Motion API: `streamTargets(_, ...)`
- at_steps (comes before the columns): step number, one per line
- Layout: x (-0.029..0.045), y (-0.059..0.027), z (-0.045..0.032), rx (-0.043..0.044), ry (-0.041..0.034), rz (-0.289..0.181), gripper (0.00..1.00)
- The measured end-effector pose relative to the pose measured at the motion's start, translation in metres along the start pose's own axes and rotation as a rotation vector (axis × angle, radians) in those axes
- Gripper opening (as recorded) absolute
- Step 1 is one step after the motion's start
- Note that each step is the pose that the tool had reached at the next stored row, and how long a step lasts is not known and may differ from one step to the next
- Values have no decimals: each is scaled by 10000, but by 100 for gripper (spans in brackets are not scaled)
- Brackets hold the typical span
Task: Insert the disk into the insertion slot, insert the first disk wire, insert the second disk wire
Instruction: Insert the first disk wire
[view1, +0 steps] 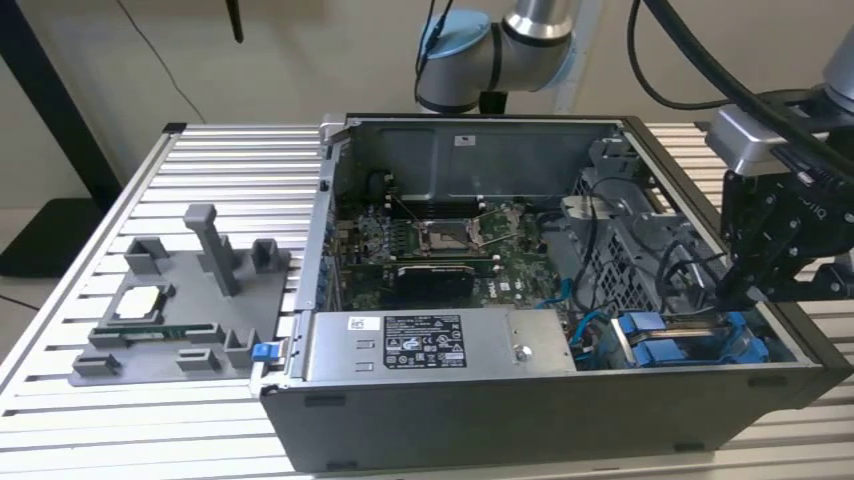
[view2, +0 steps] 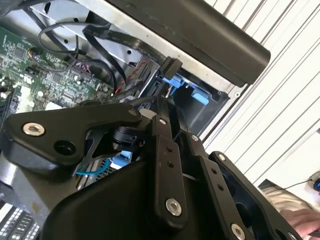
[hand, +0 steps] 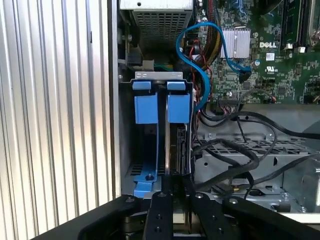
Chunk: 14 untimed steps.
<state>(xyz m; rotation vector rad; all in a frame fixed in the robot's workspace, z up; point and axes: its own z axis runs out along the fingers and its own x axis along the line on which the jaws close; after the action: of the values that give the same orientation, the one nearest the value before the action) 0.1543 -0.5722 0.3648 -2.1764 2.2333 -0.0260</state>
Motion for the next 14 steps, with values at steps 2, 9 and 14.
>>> streamTargets(2,0,1,4,-130,-1,11,0)
streamTargets(9,0,-2,7,-479,-9,28,0)
streamTargets(14,0,-1,33,-811,-2,42,0)
